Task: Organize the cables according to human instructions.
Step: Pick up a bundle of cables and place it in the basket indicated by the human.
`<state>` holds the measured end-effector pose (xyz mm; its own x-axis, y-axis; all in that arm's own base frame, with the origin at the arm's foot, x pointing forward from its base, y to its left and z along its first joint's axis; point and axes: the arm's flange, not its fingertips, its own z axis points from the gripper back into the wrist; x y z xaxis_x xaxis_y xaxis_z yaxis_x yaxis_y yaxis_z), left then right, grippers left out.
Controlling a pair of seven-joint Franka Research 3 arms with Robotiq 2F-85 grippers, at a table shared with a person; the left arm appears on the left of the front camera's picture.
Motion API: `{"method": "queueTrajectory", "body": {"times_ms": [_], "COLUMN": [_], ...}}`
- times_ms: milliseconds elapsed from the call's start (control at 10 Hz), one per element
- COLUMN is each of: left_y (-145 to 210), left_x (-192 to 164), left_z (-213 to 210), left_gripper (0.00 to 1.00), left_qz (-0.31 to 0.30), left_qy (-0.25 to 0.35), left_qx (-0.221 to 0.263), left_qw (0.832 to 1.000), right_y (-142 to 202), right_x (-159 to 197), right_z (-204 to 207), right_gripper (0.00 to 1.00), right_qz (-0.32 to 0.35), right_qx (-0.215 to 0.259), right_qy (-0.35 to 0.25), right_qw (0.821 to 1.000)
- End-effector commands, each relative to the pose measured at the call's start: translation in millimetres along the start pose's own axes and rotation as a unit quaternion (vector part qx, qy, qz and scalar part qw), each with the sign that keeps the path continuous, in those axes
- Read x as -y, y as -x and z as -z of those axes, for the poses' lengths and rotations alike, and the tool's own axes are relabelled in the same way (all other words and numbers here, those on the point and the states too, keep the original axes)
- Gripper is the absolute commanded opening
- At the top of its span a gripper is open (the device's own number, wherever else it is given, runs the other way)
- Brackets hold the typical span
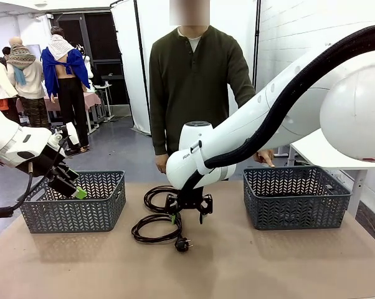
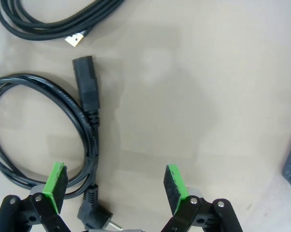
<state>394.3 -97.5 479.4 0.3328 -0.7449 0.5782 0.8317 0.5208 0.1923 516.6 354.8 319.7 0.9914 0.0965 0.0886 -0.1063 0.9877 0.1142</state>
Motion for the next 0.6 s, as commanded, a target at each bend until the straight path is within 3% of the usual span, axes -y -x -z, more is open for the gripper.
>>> {"method": "queueTrajectory", "body": {"times_ms": [0,500], "left_y": [4.1,4.1], "left_x": [1.2,1.2], "left_z": [0.5,0.5], "left_gripper": [1.00,1.00], "left_qz": [-0.004,-0.004], "left_qy": [0.004,0.004], "left_qx": [0.003,0.003], "left_qw": [1.000,1.000], "right_y": [-5.7,-8.3], "right_x": [-6.9,-6.7], "right_z": [6.3,12.5], "right_gripper": [1.00,1.00], "right_qz": [0.014,0.016], "right_qx": [0.001,-0.008], "right_qy": [0.028,0.036], "right_qw": [0.999,0.999]}}
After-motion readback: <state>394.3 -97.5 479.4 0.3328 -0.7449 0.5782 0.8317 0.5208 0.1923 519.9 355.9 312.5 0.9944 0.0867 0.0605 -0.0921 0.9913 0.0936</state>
